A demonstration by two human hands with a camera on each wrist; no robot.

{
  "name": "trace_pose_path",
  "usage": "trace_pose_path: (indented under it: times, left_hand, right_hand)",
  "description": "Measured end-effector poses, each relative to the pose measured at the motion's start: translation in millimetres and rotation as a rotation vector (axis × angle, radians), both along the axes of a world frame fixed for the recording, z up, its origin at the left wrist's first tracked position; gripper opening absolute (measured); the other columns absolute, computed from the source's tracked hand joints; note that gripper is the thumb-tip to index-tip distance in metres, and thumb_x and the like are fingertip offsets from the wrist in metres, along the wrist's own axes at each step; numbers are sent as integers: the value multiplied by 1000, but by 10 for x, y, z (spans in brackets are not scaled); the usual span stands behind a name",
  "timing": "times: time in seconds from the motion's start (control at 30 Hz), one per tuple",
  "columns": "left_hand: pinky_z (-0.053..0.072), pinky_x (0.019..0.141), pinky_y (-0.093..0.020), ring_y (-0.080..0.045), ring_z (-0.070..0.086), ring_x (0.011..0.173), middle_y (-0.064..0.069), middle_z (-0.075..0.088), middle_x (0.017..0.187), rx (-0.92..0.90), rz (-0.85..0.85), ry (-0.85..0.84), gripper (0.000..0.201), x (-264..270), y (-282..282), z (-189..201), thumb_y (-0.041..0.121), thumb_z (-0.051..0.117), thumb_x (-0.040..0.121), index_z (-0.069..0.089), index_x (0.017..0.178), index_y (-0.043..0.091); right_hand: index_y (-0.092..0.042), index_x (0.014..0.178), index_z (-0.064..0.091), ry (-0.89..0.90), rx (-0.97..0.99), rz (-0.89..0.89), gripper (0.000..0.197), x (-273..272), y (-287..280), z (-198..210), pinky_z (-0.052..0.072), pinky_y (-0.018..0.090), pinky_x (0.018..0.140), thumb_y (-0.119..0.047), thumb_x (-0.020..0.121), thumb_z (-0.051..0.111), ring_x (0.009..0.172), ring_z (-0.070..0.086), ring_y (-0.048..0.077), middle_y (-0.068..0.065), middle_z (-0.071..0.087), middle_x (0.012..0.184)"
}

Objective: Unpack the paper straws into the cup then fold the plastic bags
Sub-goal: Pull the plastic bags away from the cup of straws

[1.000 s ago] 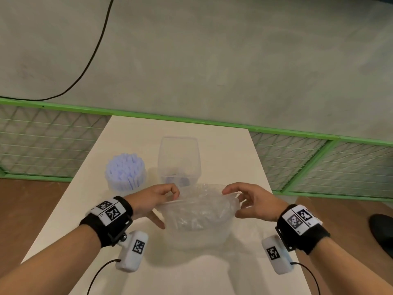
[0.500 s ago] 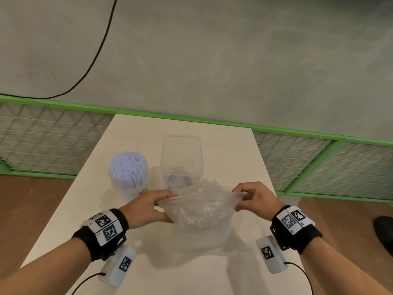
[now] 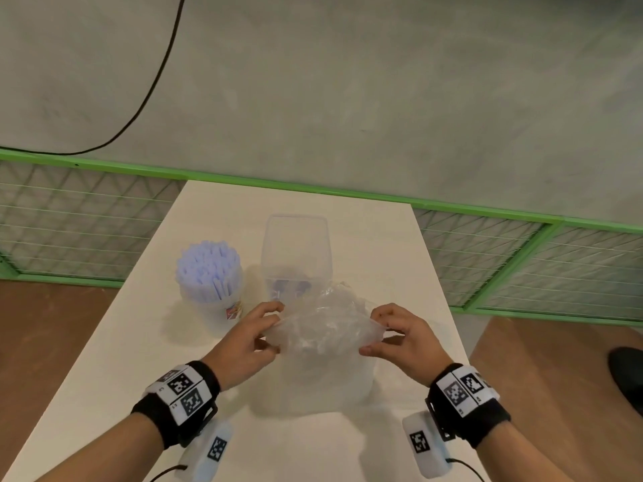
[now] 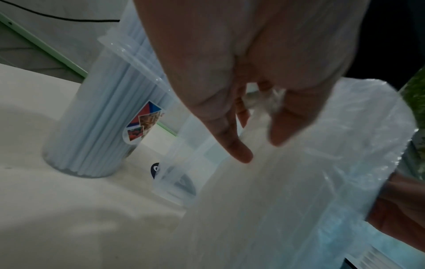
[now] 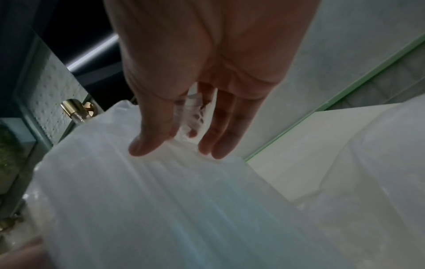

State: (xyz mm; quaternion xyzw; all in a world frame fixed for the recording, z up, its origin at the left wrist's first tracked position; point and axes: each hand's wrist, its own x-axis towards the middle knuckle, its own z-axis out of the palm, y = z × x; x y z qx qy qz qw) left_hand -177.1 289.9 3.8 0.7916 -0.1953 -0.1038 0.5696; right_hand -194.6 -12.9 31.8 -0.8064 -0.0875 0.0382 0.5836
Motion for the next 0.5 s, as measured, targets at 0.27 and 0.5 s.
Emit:
trace_pose_path:
  times: [0.27, 0.5]
  left_hand:
    - [55, 80, -22, 12, 34, 132, 33, 19, 149, -104, 48, 137, 65, -209, -22, 179, 16, 94, 56, 65, 115, 20]
    - [61, 72, -39, -3, 32, 140, 22, 26, 151, -175, 26, 17, 29, -192, -66, 167, 13, 89, 62, 63, 67, 0]
  right_hand:
    - [-34, 104, 68, -22, -84, -5, 51, -223, 130, -48, 58, 29, 77, -37, 60, 92, 94, 63, 10, -16, 55, 115]
    - [-27, 83, 72, -155, 5, -132, 27, -256, 237, -93, 57, 37, 72, -39, 63, 86, 87, 64, 18, -7, 63, 102]
